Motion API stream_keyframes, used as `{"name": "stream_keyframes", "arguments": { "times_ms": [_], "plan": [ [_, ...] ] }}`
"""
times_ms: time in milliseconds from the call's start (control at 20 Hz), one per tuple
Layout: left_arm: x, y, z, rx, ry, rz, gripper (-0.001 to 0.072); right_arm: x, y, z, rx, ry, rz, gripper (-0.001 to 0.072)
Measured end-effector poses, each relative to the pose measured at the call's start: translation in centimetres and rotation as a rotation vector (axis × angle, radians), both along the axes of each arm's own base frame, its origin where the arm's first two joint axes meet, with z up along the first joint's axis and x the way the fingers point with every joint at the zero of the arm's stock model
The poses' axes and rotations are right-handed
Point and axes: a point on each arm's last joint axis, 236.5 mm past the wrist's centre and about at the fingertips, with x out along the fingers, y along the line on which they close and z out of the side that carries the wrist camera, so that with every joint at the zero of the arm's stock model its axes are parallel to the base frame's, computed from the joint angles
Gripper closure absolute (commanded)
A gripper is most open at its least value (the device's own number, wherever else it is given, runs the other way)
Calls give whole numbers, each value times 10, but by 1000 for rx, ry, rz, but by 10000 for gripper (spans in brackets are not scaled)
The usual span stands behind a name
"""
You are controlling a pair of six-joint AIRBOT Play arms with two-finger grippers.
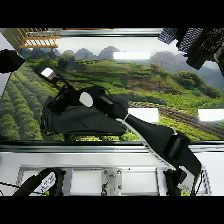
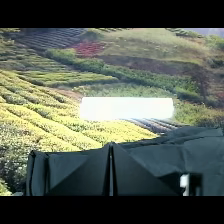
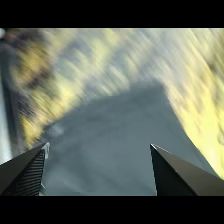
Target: Fold the clothes and pants, and hang the long-sleeved shirts on hangers.
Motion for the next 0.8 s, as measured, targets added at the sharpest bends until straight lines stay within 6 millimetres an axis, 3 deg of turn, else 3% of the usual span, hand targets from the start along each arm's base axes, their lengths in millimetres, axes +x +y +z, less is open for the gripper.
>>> {"name": "stream_keyframes", "arguments": {
  "times_ms": [150, 300, 450, 550, 650, 800],
  "plan": [
    [-2, -1, -3, -4, 17, -3, 696, 34, -67, -27, -106, 97, -145, 9],
    [-8, -6, -20, -17, 61, -10, 696, 57, -160, -58, -197, 199, -305, 9],
    [-15, -24, -59, -39, 125, -41, 697, 58, -267, -99, -292, 336, -466, 9],
    [-22, -49, -90, -51, 171, -89, 696, 39, -326, -131, -350, 477, -542, 8],
    [-30, -78, -120, -56, 212, -152, 696, 21, -362, -152, -374, 599, -588, 8],
    [-39, -119, -151, -61, 246, -233, 696, 0, -382, -171, -363, 734, -622, -2]
  ]
}}
